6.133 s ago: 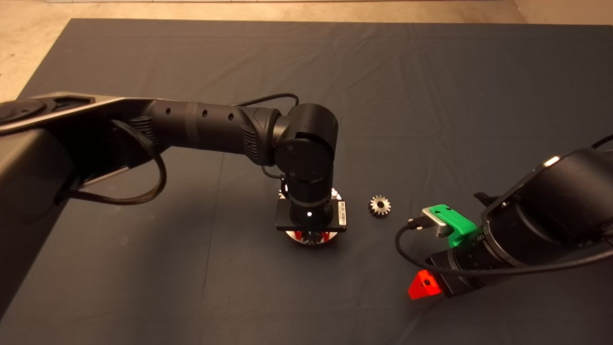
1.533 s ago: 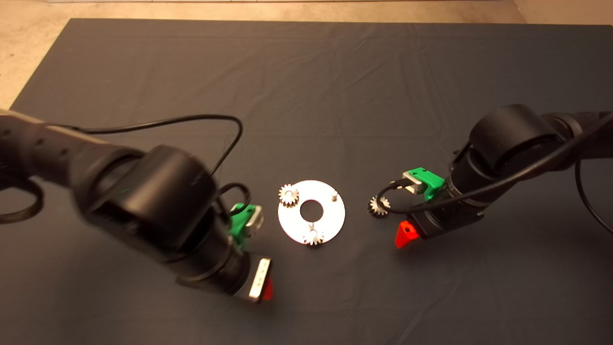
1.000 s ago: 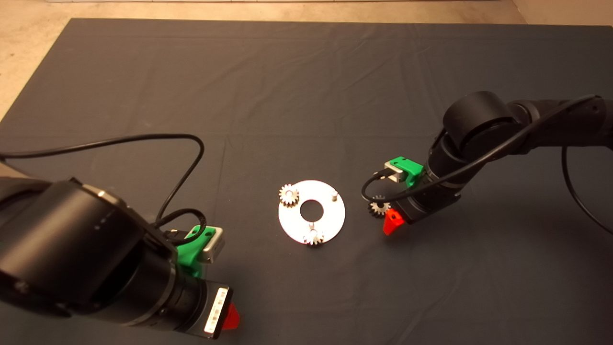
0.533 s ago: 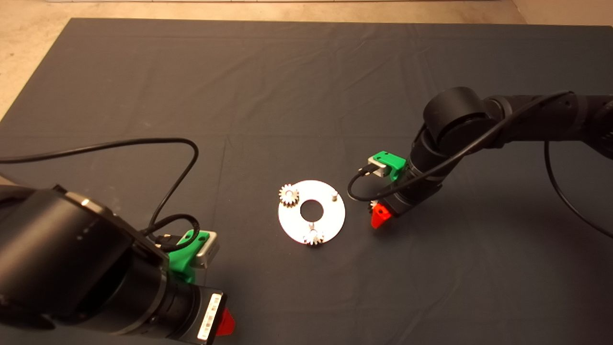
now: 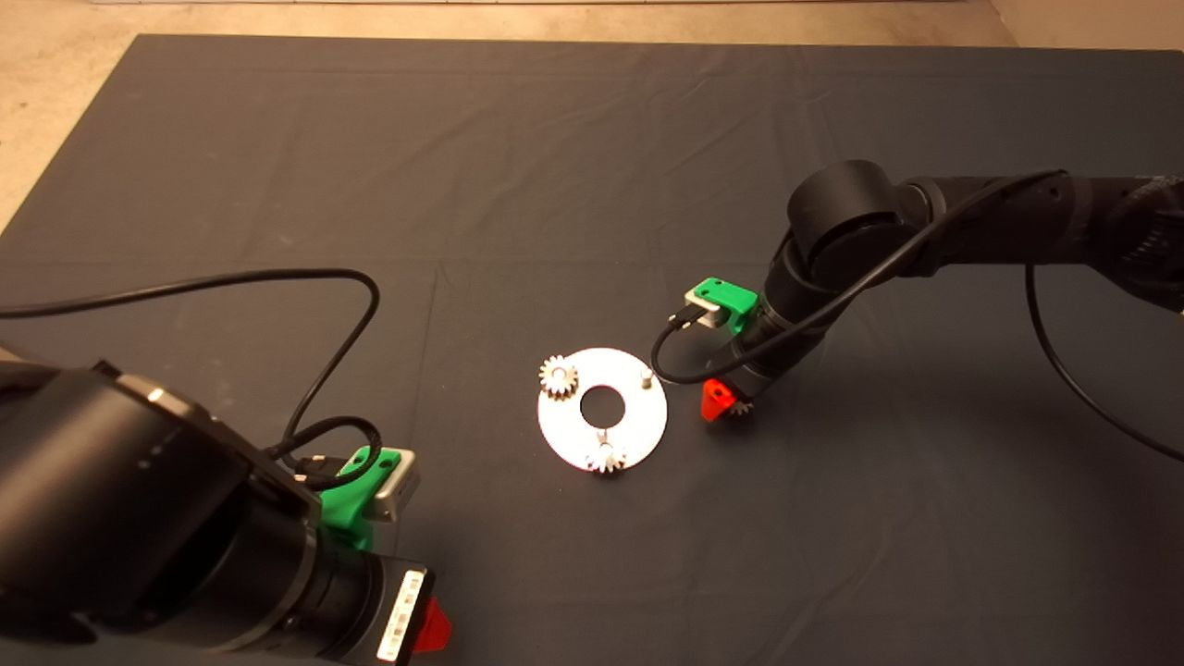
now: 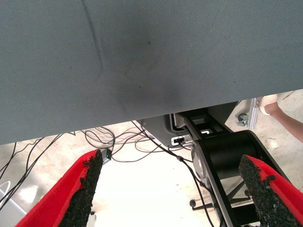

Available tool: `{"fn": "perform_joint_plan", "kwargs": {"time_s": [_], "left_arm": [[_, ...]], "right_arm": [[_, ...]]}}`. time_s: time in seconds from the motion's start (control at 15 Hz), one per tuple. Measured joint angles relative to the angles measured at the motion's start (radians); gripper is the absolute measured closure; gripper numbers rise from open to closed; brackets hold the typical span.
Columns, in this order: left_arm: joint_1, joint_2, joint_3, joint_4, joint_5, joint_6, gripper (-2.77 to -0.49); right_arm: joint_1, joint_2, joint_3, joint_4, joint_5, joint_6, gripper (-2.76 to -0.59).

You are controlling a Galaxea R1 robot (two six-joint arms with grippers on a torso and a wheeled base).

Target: Install three planetary gears onto the carrier pins

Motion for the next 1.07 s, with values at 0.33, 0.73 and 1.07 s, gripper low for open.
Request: {"fn": "perform_joint_plan", "kwargs": {"time_s": [0.33, 0.73, 1.07], "left_arm": [[0.000, 0.000, 0.000, 0.000, 0.000, -0.001, -2.04], [0.000, -0.002, 0.000, 0.000, 0.000, -0.001, -2.04], [0.000, -0.002, 0.000, 0.000, 0.000, -0.002, -2.04]], "right_arm": [[0.000, 0.001, -0.007, -0.022, 0.000, -0.015, -2.36], [-0.001, 0.003, -0.007, -0.035, 0.000, -0.038, -2.09], [-0.003, 0.003, 0.022, -0.040, 0.000, -0.047, -2.09]]}}
